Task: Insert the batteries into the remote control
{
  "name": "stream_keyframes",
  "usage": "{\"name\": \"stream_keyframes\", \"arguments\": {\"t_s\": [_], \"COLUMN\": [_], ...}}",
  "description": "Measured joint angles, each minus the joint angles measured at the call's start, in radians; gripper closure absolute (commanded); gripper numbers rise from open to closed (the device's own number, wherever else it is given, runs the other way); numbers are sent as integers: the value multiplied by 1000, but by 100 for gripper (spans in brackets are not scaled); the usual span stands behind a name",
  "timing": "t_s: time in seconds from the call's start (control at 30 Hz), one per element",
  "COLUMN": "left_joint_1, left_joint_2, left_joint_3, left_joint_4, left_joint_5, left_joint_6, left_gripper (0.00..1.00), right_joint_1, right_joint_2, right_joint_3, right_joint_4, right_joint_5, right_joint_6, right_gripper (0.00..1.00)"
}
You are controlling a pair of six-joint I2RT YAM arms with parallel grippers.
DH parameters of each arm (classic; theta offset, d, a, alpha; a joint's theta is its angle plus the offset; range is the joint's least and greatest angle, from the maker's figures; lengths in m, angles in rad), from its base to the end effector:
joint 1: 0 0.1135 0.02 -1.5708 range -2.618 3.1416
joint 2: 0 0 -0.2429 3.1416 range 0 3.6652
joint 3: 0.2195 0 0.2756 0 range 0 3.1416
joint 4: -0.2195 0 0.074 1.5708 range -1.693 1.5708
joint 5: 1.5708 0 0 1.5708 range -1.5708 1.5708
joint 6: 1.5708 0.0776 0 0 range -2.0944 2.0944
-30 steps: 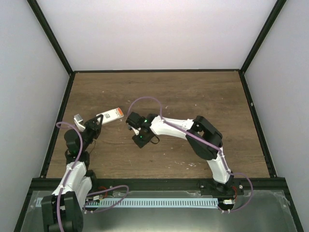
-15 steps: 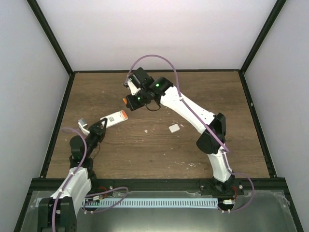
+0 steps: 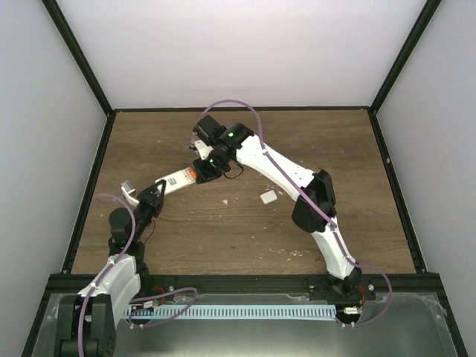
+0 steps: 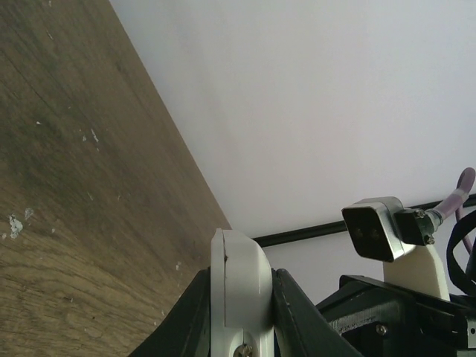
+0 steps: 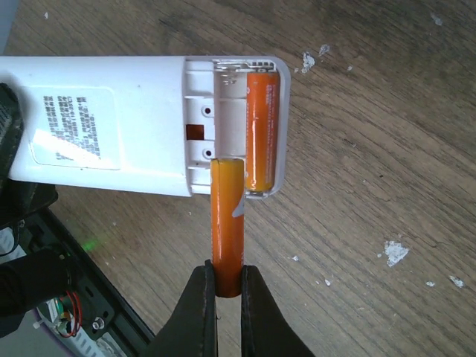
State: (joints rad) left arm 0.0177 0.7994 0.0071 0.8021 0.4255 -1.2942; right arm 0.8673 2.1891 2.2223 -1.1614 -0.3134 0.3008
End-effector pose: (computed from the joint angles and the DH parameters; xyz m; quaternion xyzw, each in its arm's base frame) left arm 0.2275 -0.0280 0.1397 -0.3006 0.6365 -0.5331 0.4693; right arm 0.2994 0.3899 0.2468 -0.3022 0.9157 0.2466 0.0969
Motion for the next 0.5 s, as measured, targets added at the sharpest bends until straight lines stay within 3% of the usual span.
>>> {"name": "stream_keyframes", "arguments": {"t_s": [0.5], "left_joint_1": [-11], "left_joint_2": [46], "left_joint_3": [0], "left_joint_4": [29], "left_joint_5": [31], "left_joint_6": [5], "left_gripper": [100], "right_joint_1": [0], "right_joint_2": [20], "right_joint_3": [0], "right_joint_4": [10], "right_joint_5": [-32], "right_joint_6": [34], "right_gripper": [99]}}
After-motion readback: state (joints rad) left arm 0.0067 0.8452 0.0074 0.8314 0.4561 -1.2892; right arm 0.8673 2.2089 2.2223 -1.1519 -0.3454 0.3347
